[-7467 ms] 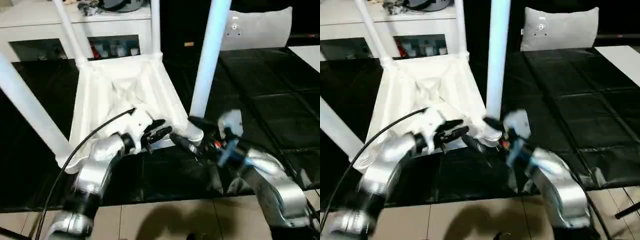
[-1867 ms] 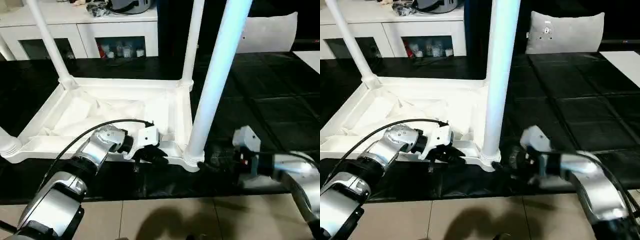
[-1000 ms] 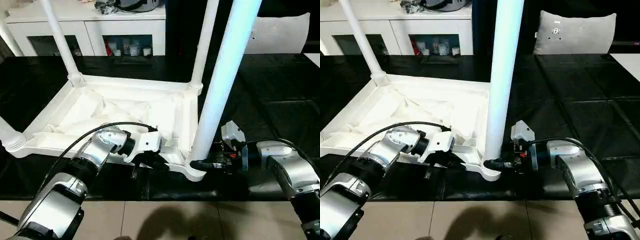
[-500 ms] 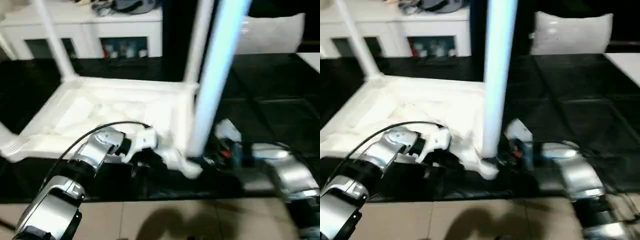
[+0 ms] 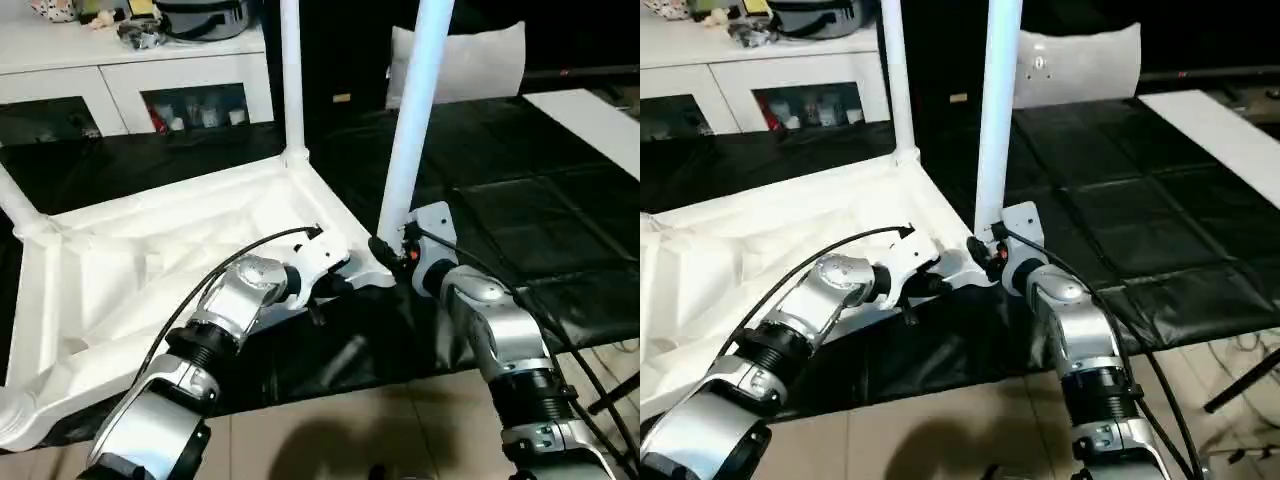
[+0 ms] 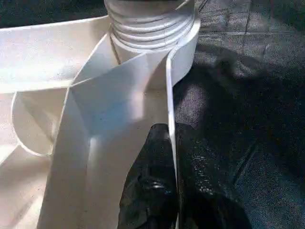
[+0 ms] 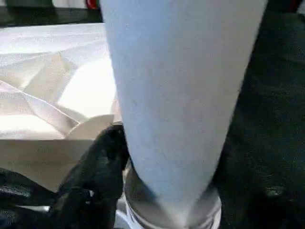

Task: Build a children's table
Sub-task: Rotate leg to tighten

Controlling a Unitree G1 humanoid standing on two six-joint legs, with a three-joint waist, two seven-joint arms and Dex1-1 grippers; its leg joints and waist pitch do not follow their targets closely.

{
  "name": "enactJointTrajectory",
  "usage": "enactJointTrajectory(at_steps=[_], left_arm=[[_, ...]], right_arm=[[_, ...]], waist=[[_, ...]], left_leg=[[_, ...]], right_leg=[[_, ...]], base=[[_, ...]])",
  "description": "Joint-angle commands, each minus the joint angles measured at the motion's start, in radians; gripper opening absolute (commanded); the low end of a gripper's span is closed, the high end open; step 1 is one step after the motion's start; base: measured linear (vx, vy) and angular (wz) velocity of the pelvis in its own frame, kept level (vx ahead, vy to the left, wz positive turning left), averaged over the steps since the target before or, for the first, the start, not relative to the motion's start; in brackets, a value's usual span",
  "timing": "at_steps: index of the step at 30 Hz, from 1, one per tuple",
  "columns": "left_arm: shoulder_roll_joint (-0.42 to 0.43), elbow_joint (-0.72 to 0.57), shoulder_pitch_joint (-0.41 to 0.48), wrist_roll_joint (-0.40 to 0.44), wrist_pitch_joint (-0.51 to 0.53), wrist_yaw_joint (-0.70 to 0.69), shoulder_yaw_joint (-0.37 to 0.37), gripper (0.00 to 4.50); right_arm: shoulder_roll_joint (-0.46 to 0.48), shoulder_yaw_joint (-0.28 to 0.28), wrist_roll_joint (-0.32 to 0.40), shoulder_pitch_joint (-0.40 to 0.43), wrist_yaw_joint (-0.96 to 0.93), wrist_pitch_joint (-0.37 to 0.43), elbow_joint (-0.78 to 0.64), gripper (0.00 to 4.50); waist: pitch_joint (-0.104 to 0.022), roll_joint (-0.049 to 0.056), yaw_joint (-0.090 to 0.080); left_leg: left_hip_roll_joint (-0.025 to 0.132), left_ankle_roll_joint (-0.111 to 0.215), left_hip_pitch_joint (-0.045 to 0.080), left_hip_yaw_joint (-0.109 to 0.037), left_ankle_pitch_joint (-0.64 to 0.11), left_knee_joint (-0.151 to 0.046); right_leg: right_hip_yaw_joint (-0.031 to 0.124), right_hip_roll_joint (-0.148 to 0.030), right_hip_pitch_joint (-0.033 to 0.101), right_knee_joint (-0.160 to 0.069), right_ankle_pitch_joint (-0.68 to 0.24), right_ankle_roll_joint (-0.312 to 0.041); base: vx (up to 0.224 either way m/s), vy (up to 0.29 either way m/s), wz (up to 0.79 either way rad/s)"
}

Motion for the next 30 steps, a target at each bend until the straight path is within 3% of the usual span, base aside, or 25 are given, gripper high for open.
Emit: enactJointTrajectory(at_steps=[1,3,4,5,7,8,9,10,12,14,15,18,21,24,27,30], left_arm=[[-0.01,-0.026,-0.015,0.001,-0.073,-0.024,-0.031,0.0],[0.03,-0.017,-0.006,0.01,-0.129,-0.068,-0.04,0.0],[0.04,-0.013,-0.004,0.01,-0.138,-0.08,-0.041,0.0],[0.048,-0.009,-0.003,0.01,-0.154,-0.092,-0.042,0.0],[0.077,0.001,0.002,0.005,-0.204,-0.147,-0.048,0.0],[0.085,0.005,0.003,0.005,-0.211,-0.16,-0.049,0.0],[0.085,0.005,0.003,0.005,-0.211,-0.16,-0.049,0.0],[0.1,0.012,0.005,0.001,-0.251,-0.194,-0.053,0.0],[0.127,0.035,0.0,-0.003,-0.321,-0.256,-0.064,0.0],[0.148,0.056,-0.009,0.003,-0.377,-0.306,-0.084,0.0],[0.149,0.057,-0.009,0.004,-0.38,-0.31,-0.085,0.0],[0.159,0.046,-0.004,-0.02,-0.412,-0.406,-0.098,0.0],[0.165,0.04,-0.002,-0.039,-0.438,-0.496,-0.115,0.0],[0.164,0.046,-0.003,-0.044,-0.466,-0.544,-0.125,0.0],[0.16,0.055,-0.008,-0.051,-0.487,-0.573,-0.129,0.0],[0.165,0.063,-0.017,-0.043,-0.505,-0.598,-0.139,0.0]], right_arm=[[-0.012,0.026,0.041,0.015,0.086,-0.036,-0.024,3.01],[-0.072,0.008,0.065,0.042,0.175,-0.075,-0.052,3.14],[-0.091,0.006,0.071,0.049,0.203,-0.08,-0.059,3.14],[-0.108,0.007,0.074,0.054,0.225,-0.087,-0.064,3.22],[-0.169,0.006,0.084,0.072,0.31,-0.114,-0.077,3.48],[-0.186,0.005,0.089,0.076,0.336,-0.12,-0.08,3.54],[-0.186,0.005,0.089,0.076,0.336,-0.12,-0.08,3.59],[-0.218,0.005,0.094,0.081,0.377,-0.129,-0.085,3.68],[-0.297,0.019,0.123,0.092,0.502,-0.118,-0.109,3.81],[-0.362,0.04,0.167,0.099,0.636,-0.082,-0.138,3.81],[-0.366,0.041,0.17,0.099,0.644,-0.081,-0.139,3.81],[-0.397,0.065,0.177,0.089,0.725,-0.103,-0.133,3.56],[-0.413,0.089,0.198,0.077,0.804,-0.09,-0.132,3.24],[-0.429,0.114,0.214,0.07,0.855,-0.078,-0.133,3.01],[-0.44,0.136,0.215,0.069,0.901,-0.061,-0.136,2.81],[-0.441,0.146,0.217,0.068,0.928,-0.051,-0.131,2.59]], waist=[[-0.052,-0.011,-0.003],[-0.059,-0.012,0.005],[-0.064,-0.014,0.011],[-0.068,-0.015,0.019],[-0.071,-0.023,0.037],[-0.073,-0.028,0.048],[-0.074,-0.028,0.055],[-0.078,-0.027,0.066],[-0.086,-0.027,0.087],[-0.08,-0.028,0.114],[-0.078,-0.028,0.119],[-0.074,-0.027,0.135],[-0.071,-0.028,0.154],[-0.07,-0.031,0.165],[-0.071,-0.029,0.173],[-0.075,-0.035,0.183]], left_leg=[[-0.004,0.067,-0.008,0.004,-0.401,-0.072],[0.004,0.083,-0.02,0.002,-0.365,-0.077],[0.008,0.099,-0.026,0.005,-0.319,-0.077],[0.009,0.114,-0.033,0.007,-0.266,-0.075],[0.005,0.139,-0.037,0.014,-0.201,-0.068],[0.003,0.157,-0.038,0.018,-0.174,-0.063],[0.003,0.161,-0.036,0.019,-0.162,-0.062],[0.001,0.169,-0.042,0.019,-0.119,-0.059],[0.001,0.191,-0.049,0.019,-0.027,-0.048],[0.002,0.226,-0.047,0.025,-0.012,-0.044],[0.003,0.224,-0.046,0.026,-0.019,-0.045],[0.009,0.173,-0.041,0.029,-0.068,-0.053],[0.015,0.135,-0.028,0.032,-0.123,-0.061],[0.019,0.12,-0.02,0.037,-0.15,-0.065],[0.021,0.12,-0.024,0.037,-0.141,-0.066],[0.021,0.121,-0.025,0.039,-0.121,-0.064]], right_leg=[[0.018,-0.043,0.039,-0.08,-0.57,-0.021],[0.032,-0.044,0.046,-0.065,-0.502,-0.048],[0.044,-0.045,0.047,-0.054,-0.432,-0.078],[0.053,-0.045,0.049,-0.04,-0.366,-0.117],[0.064,-0.044,0.047,-0.027,-0.31,-0.15],[0.071,-0.042,0.045,-0.021,-0.299,-0.158],[0.073,-0.043,0.043,-0.017,-0.299,-0.164],[0.077,-0.044,0.048,-0.008,-0.275,-0.176],[0.083,-0.042,0.048,0.012,-0.172,-0.186],[0.083,-0.036,0.044,0.015,-0.149,-0.19],[0.082,-0.036,0.042,0.013,-0.166,-0.187],[0.079,-0.036,0.039,0.003,-0.29,-0.157],[0.083,-0.035,0.031,-0.004,-0.356,-0.144],[0.088,-0.034,0.026,-0.005,-0.366,-0.145],[0.093,-0.035,0.028,0.0,-0.34,-0.153],[0.096,-0.038,0.029,0.005,-0.31,-0.158]], base=[[0.0,0.0,0.0],[0.0,0.0,0.0],[0.0,0.0,0.0],[0.0,0.0,0.0],[0.0,0.0,0.0],[0.0,0.0,0.0],[0.036,-0.051,0.07],[0.033,-0.058,0.01],[0.017,-0.029,0.01],[0.0,0.0,0.0],[0.0,0.0,0.0],[0.0,0.0,0.0],[0.0,0.0,0.0],[0.0,0.0,0.0],[0.0,0.0,0.0],[0.0,0.0,0.0]])
